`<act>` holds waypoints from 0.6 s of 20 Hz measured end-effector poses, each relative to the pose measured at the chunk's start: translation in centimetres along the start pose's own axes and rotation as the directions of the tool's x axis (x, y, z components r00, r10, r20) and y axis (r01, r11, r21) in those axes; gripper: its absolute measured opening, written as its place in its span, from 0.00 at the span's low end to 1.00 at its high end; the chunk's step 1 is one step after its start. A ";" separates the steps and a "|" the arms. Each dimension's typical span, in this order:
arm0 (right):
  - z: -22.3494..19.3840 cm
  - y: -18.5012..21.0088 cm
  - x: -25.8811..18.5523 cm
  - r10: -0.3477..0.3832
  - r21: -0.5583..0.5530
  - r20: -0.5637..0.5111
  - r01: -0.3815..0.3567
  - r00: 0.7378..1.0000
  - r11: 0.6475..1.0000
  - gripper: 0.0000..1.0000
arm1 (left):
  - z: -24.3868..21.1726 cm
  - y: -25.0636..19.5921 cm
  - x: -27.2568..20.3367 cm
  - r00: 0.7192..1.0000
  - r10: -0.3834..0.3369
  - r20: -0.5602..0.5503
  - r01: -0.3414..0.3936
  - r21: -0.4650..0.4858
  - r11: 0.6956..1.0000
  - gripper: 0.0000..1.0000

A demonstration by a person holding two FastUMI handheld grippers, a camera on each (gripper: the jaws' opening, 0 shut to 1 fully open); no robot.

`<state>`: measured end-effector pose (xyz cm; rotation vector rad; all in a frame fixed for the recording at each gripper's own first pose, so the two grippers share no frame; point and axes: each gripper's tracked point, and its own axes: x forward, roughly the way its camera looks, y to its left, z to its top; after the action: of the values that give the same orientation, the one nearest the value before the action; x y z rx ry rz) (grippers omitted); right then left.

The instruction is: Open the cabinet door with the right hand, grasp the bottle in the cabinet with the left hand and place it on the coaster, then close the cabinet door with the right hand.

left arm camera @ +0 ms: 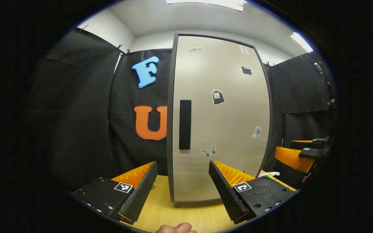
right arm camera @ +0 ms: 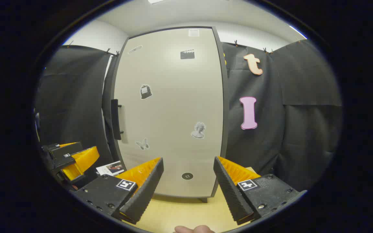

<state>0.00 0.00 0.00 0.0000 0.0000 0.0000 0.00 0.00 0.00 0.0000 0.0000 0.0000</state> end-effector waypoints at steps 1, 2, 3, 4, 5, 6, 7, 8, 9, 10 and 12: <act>0.1 0.0 0.1 -0.002 0.001 0.002 0.002 1.000 1.000 0.99 | 0.0 0.0 0.0 1.000 -0.002 0.000 0.002 0.001 1.000 0.96; 0.0 0.0 0.1 -0.003 0.002 0.000 0.003 1.000 1.000 0.99 | 0.0 -0.1 0.1 1.000 -0.004 0.000 0.004 0.000 1.000 0.97; 0.0 0.1 0.1 -0.003 0.002 -0.003 0.003 1.000 1.000 0.99 | 0.0 -0.1 0.1 1.000 -0.007 -0.002 0.007 -0.001 1.000 0.97; -0.1 0.1 0.0 -0.002 0.003 -0.005 0.002 1.000 1.000 0.99 | 0.0 -0.1 0.1 1.000 -0.008 -0.003 0.008 -0.003 1.000 0.97; 0.0 0.1 0.0 -0.001 0.004 -0.003 0.001 1.000 1.000 0.99 | -0.1 -0.1 0.2 1.000 -0.008 -0.008 0.008 -0.005 1.000 0.97; 0.0 0.1 -0.1 -0.001 0.004 -0.002 0.001 1.000 1.000 0.99 | -0.1 -0.1 0.2 1.000 -0.008 -0.011 0.008 -0.005 1.000 0.97; 0.0 0.1 -0.1 -0.001 0.003 -0.004 0.001 1.000 1.000 0.99 | -0.1 -0.2 0.2 1.000 -0.010 -0.013 0.009 -0.007 1.000 0.97; -0.1 0.0 -0.2 -0.002 0.002 -0.005 0.002 1.000 1.000 0.99 | -0.1 -0.2 0.3 1.000 -0.012 -0.012 0.012 -0.009 1.000 0.97; 0.0 -0.1 -0.2 -0.005 0.002 -0.005 0.005 1.000 1.000 0.99 | -0.1 -0.2 0.3 1.000 -0.015 -0.013 0.015 -0.013 1.000 0.97; -0.2 -0.3 -0.3 -0.009 0.002 -0.007 0.009 1.000 1.000 0.99 | -0.1 -0.2 0.3 1.000 -0.016 -0.015 0.016 -0.014 1.000 0.97; -0.2 -0.6 -0.2 -0.014 0.008 -0.013 0.014 1.000 1.000 0.99 | -0.2 -0.2 0.3 1.000 -0.018 -0.018 0.018 -0.013 1.000 0.97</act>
<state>-0.16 -0.55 -0.19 0.0081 0.0130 -0.0137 0.33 -0.20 -0.18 -0.0131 0.0178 -0.0179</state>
